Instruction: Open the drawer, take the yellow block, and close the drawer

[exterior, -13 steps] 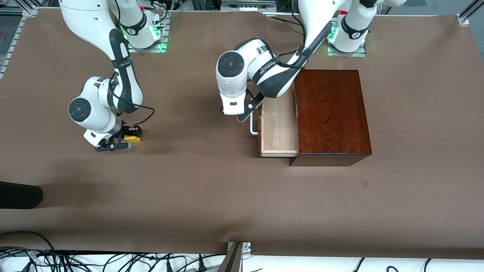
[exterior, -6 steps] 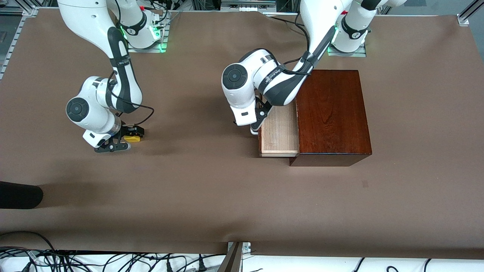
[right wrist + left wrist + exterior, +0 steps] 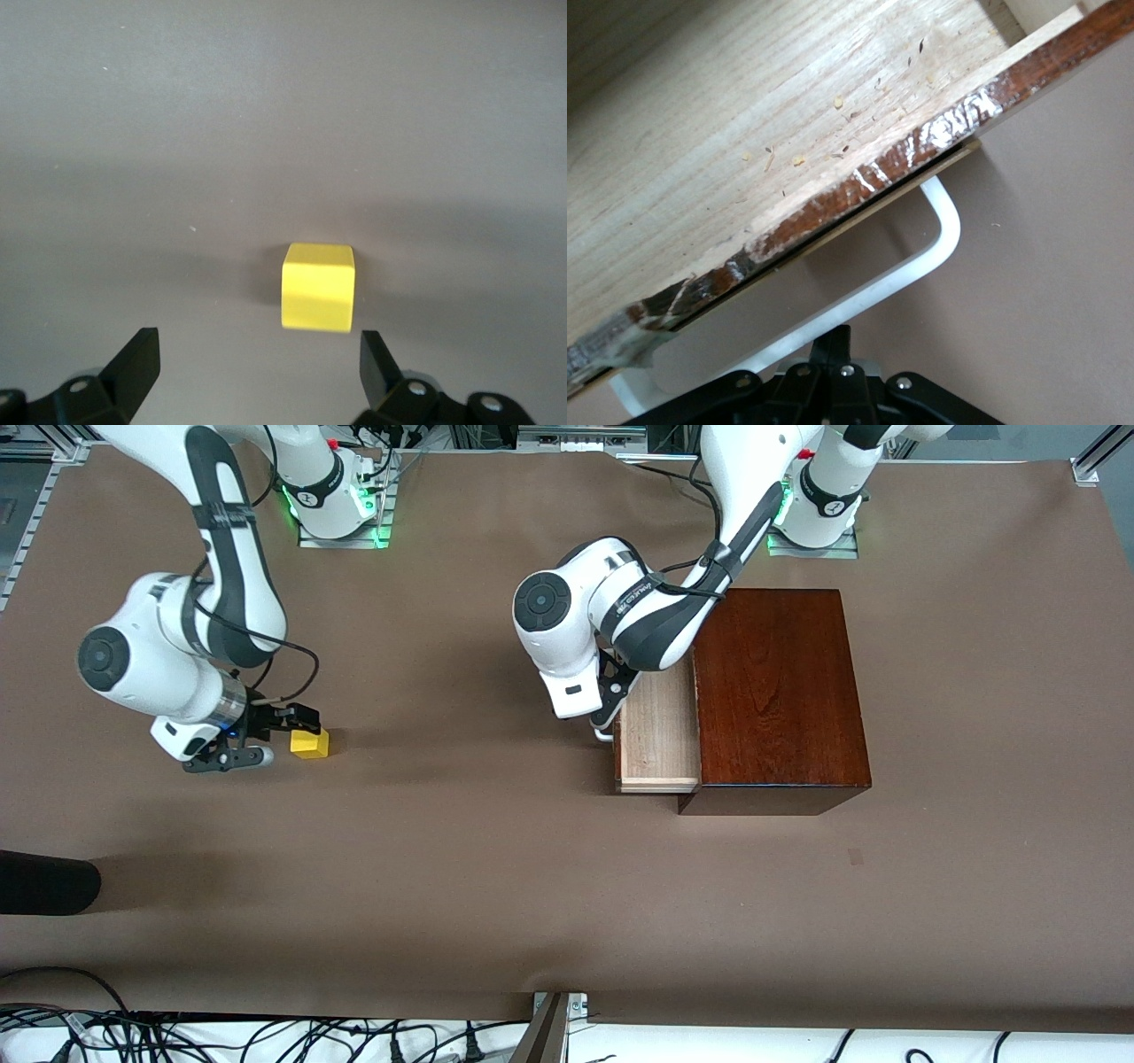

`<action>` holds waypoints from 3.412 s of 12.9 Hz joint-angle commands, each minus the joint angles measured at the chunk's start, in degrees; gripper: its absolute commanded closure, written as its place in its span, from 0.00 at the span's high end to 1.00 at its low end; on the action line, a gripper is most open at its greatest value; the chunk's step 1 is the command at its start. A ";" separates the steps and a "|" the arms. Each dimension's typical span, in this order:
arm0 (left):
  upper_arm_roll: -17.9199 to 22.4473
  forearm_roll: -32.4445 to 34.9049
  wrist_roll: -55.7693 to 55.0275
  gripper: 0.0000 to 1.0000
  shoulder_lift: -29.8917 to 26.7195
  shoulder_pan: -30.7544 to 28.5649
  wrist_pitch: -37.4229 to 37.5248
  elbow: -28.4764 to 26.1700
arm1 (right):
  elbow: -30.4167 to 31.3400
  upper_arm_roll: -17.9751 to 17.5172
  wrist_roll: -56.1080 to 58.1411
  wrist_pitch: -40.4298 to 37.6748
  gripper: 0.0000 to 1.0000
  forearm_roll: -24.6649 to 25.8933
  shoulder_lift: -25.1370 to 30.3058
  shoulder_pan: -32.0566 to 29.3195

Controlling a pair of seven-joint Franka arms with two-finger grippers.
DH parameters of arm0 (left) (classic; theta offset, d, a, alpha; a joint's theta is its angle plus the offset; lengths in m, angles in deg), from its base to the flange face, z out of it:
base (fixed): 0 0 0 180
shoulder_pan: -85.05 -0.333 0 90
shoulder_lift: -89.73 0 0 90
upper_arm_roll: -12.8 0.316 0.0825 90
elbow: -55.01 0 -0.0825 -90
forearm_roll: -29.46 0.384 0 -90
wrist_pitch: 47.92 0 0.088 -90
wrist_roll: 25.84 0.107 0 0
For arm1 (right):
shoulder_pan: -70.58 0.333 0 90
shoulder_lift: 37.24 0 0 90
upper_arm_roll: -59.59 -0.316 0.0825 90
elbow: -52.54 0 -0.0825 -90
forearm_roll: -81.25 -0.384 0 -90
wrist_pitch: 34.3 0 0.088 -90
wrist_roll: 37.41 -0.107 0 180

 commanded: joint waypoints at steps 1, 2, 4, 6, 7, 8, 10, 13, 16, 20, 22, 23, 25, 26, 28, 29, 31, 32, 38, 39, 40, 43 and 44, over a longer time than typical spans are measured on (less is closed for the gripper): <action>0.49 4.49 -0.42 0.00 -0.10 0.09 3.45 0.58 | -5.43 1.08 -4.65 -10.07 1.00 5.29 3.90 0.30; 0.49 5.91 -0.42 0.00 -0.19 0.01 3.45 0.14 | -9.12 1.17 -6.05 -15.42 1.00 6.96 4.18 0.21; 0.58 5.92 1.15 0.00 -0.89 -0.70 3.53 -1.34 | -16.85 1.96 -6.86 -25.27 1.00 8.03 4.18 0.21; 0.67 5.92 3.70 0.00 -1.86 -1.84 3.79 -2.58 | -23.98 4.33 -6.86 -33.98 1.00 8.12 4.18 0.13; 0.67 5.92 5.89 0.00 -2.47 -2.62 4.06 -3.54 | -26.10 4.43 -6.94 -37.59 1.00 8.47 4.18 -1.01; 0.67 5.92 7.48 0.00 -3.52 -3.59 4.06 -4.60 | -27.16 2.86 -6.94 -39.71 1.00 8.64 4.27 -3.63; 0.67 5.92 9.42 0.00 -5.81 -5.09 4.06 -6.44 | -27.44 -4.58 -7.03 -40.97 1.00 9.95 6.45 -10.64; 0.49 5.83 11.36 0.00 -9.06 -6.76 3.89 -9.87 | -26.91 -28.27 -11.32 -40.71 1.00 16.01 10.67 -30.91; 0.49 5.83 13.29 0.00 -10.39 -7.99 3.53 -12.07 | -25.25 -39.08 -12.48 -40.44 1.00 17.08 13.65 -40.57; 0.41 5.31 14.52 0.00 -11.53 -8.43 3.80 -12.25 | -18.20 -39.17 -12.48 -34.55 1.00 17.00 19.65 -39.70; -0.20 4.78 15.14 0.00 -13.02 -9.31 3.80 -12.08 | -18.73 -33.23 -13.88 -33.68 1.00 16.73 19.38 -32.52; -1.08 4.43 15.05 0.00 -14.42 -9.31 4.15 -11.64 | -19.26 -31.54 -14.24 -33.50 1.00 16.82 19.04 -30.57; -3.02 0.49 15.14 0.00 -17.84 -10.54 5.28 -11.37 | -18.21 -31.17 -14.33 -32.97 1.00 17.26 19.47 -30.11; -3.11 -1.88 16.01 0.00 -19.25 -10.72 6.60 -10.68 | -16.47 -31.17 -14.33 -31.49 1.00 17.26 19.91 -30.11; -3.11 -6.36 22.91 0.08 -21.97 -12.63 9.94 -9.00 | -15.48 -31.61 -14.24 -30.51 1.00 17.35 20.35 -30.72; -3.02 -10.04 29.14 0.32 -23.99 -14.74 10.12 -9.09 | -16.18 -31.43 -14.24 -30.94 1.00 17.35 20.35 -30.90; -2.93 -12.89 39.01 1.00 -26.64 -18.79 10.39 -9.70 | -18.11 -31.78 -13.98 -31.21 1.00 17.17 19.83 -32.04; -2.93 -12.98 41.40 1.00 -27.69 -20.46 11.09 -9.70 | -18.99 -31.78 -13.98 -31.21 1.00 17.17 19.30 -32.13; -1.10 -12.80 65.10 1.00 -35.34 -29.34 19.17 -10.93 | -20.23 -32.93 -13.01 -31.12 1.00 18.93 19.12 -33.80; 1.00 -12.80 69.33 1.00 -36.48 -29.53 20.40 -10.93 | -20.23 -32.58 -12.66 -31.04 1.00 18.84 19.29 -33.80; 2.94 -12.80 73.20 1.00 -37.54 -29.53 20.76 -11.28 | -20.05 -32.40 -12.14 -31.12 1.00 18.84 19.38 -33.80; 5.85 -12.10 84.27 1.00 -42.19 -30.22 20.76 -15.58 | -20.05 -32.49 -12.13 -31.91 1.00 18.84 19.82 -33.80; 6.03 -12.01 87.36 1.00 -43.25 -31.71 20.50 -16.55 | -20.23 -32.75 -12.48 -31.83 1.00 18.75 19.82 -33.80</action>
